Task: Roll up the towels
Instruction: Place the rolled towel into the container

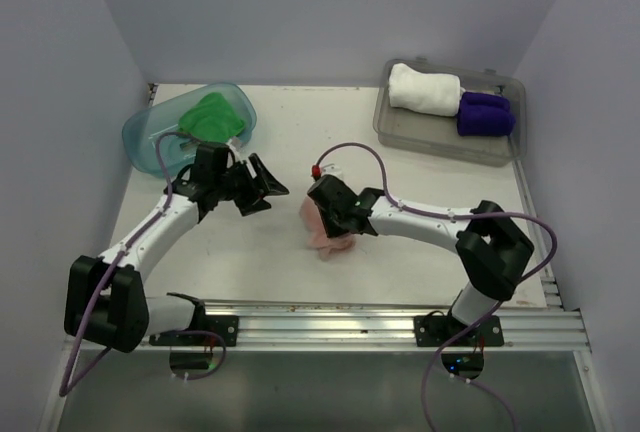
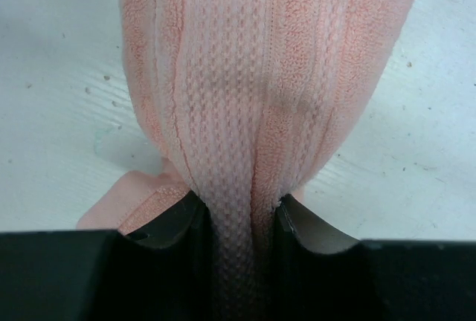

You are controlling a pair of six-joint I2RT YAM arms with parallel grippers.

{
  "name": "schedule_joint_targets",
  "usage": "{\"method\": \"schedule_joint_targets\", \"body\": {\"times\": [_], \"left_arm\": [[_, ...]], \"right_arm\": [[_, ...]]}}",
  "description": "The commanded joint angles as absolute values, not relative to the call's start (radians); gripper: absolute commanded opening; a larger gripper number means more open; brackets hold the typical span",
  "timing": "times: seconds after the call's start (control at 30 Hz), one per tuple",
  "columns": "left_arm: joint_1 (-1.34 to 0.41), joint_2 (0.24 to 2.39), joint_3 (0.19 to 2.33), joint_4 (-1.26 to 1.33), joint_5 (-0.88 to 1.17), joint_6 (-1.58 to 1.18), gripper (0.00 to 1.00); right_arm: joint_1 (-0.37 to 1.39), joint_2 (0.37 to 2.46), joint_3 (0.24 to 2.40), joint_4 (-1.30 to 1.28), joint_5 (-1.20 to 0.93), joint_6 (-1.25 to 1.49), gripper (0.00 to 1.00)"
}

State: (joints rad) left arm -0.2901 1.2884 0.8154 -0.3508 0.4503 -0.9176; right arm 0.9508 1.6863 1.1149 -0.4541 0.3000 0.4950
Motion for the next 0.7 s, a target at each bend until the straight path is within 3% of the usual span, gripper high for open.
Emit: {"method": "schedule_joint_targets", "body": {"times": [0.0,0.23,0.33,0.67], "left_arm": [[-0.226,1.253,0.859,-0.423,0.495,-0.830,0.72],[-0.170,1.250,0.856,-0.446,0.525,-0.804,0.71],[-0.166,1.250,0.856,-0.448,0.529,-0.799,0.71],[-0.158,1.262,0.894,-0.475,0.535,-0.798,0.71]], "right_arm": [[0.948,1.638,1.089,-0.498,0.330,0.525,0.13],[0.806,1.551,1.086,-0.532,0.313,0.606,0.09],[0.684,1.494,1.111,-0.551,0.319,0.658,0.02],[0.379,1.417,1.340,-0.600,0.402,0.810,0.00]]}}
